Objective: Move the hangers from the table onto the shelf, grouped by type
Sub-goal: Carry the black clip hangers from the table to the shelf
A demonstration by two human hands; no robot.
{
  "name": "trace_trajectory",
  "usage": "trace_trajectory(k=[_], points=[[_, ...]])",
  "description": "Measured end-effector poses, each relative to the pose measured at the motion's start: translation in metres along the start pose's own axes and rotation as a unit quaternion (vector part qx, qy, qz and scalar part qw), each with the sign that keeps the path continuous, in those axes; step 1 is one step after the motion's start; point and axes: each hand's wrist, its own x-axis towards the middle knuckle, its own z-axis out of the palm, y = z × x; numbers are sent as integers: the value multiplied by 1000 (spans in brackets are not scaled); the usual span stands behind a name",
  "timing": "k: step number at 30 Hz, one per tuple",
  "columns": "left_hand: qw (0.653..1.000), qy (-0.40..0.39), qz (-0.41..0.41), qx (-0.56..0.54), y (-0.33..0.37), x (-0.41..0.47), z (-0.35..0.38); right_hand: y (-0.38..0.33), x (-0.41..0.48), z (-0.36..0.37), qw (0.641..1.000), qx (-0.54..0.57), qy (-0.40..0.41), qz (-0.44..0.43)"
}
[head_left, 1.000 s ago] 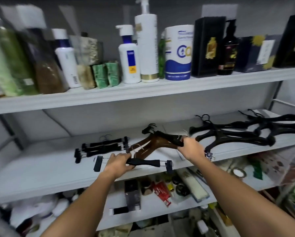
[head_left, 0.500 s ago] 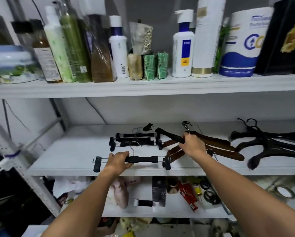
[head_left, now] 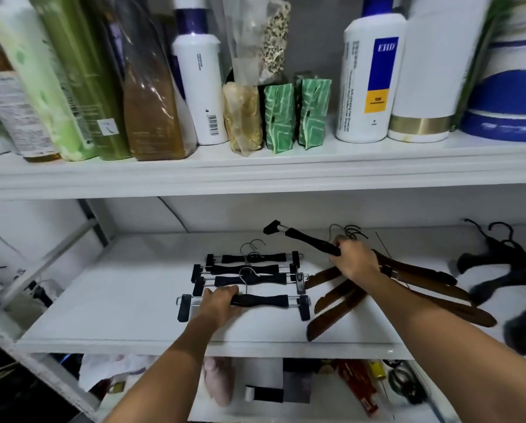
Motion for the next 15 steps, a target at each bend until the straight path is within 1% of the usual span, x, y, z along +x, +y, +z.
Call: trace_trajectory(k=[3,9,12,15], points=[[1000,-14,-15,-1,-6,16,7,6,19,11,1000,-16,-23,-9],[999,-23,-25,-39,-12,37,16,3,42,31,998,8,-54,-22],[998,-10,-24,-65,-9,41,22,-6,42,40,997,12,-70,-26],[999,6,-10,-39,-7,41,22,-9,37,48,997,21,-69,-29]])
